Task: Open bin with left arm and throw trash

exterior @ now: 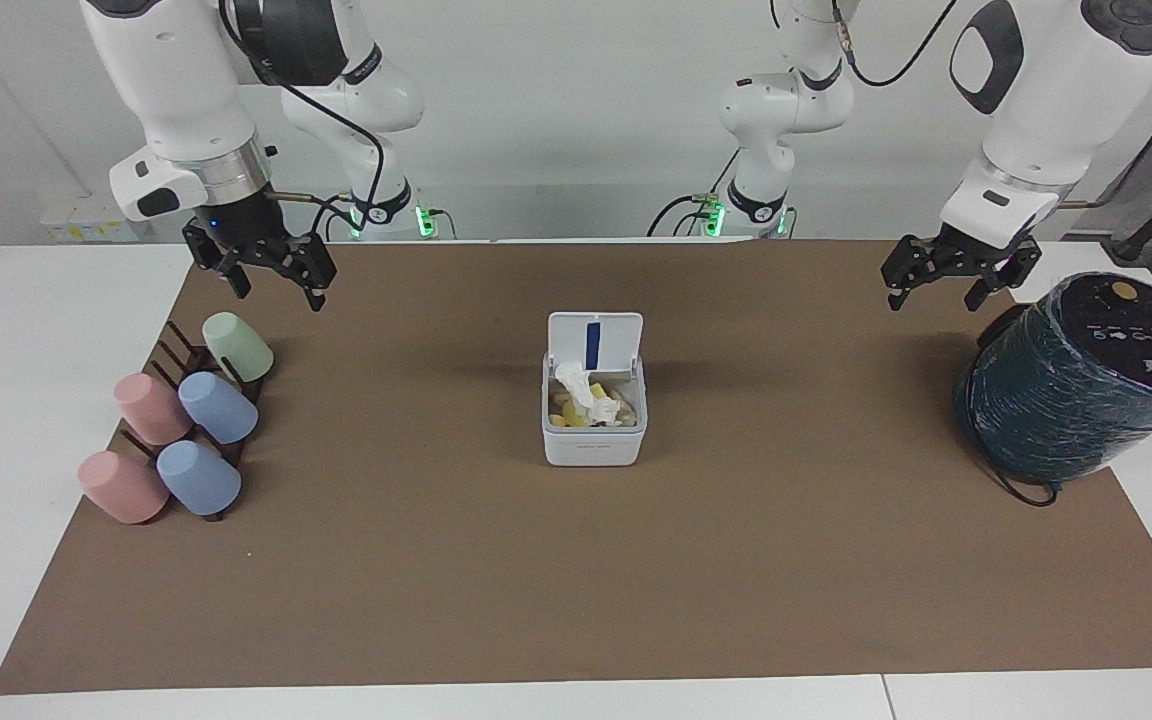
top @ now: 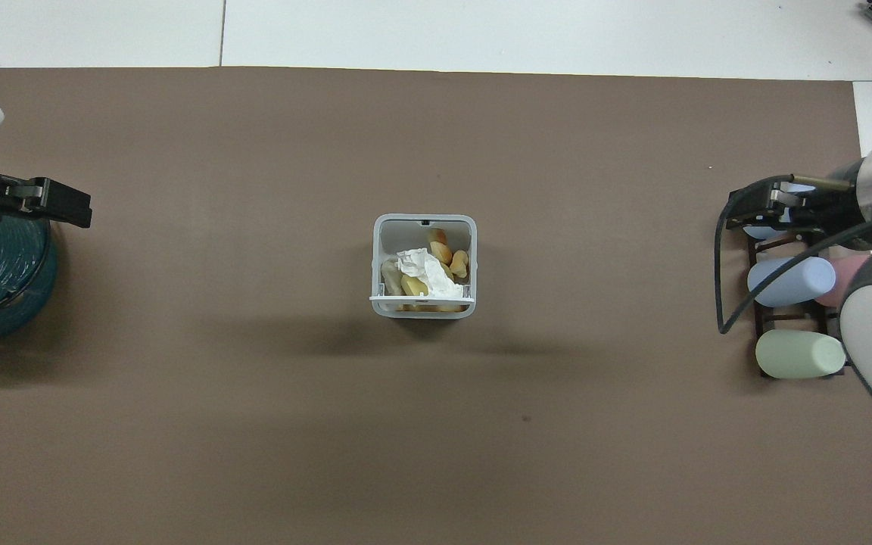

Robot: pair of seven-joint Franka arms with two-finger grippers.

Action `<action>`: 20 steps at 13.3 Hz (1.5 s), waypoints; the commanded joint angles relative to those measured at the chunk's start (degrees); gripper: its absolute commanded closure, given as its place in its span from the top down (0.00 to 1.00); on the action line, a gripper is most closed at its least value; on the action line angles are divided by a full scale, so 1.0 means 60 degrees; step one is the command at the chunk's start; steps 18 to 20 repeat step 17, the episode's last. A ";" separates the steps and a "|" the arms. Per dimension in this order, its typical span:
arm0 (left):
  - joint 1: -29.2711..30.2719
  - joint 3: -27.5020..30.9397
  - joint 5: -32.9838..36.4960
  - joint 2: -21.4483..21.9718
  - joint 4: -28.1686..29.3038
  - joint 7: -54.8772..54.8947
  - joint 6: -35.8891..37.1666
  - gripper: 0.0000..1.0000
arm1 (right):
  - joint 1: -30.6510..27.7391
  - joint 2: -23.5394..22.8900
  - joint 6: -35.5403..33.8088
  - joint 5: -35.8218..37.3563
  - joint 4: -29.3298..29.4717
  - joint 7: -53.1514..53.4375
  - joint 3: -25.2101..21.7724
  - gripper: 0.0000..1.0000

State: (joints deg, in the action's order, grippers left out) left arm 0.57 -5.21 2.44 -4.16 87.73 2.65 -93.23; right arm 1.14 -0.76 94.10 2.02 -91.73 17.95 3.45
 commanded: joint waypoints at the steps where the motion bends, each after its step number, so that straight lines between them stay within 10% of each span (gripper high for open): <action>1: 0.0022 0.0019 -0.0099 0.0327 0.0363 -0.0060 -0.0076 1.00 | -0.0117 -0.0254 -0.0434 0.0118 0.0479 -0.0237 0.0143 1.00; 20: 0.0022 0.0019 -0.0099 0.0327 0.0363 -0.0060 -0.0076 1.00 | 0.0147 0.0302 -0.0375 0.0030 -0.0576 -0.0223 0.0216 1.00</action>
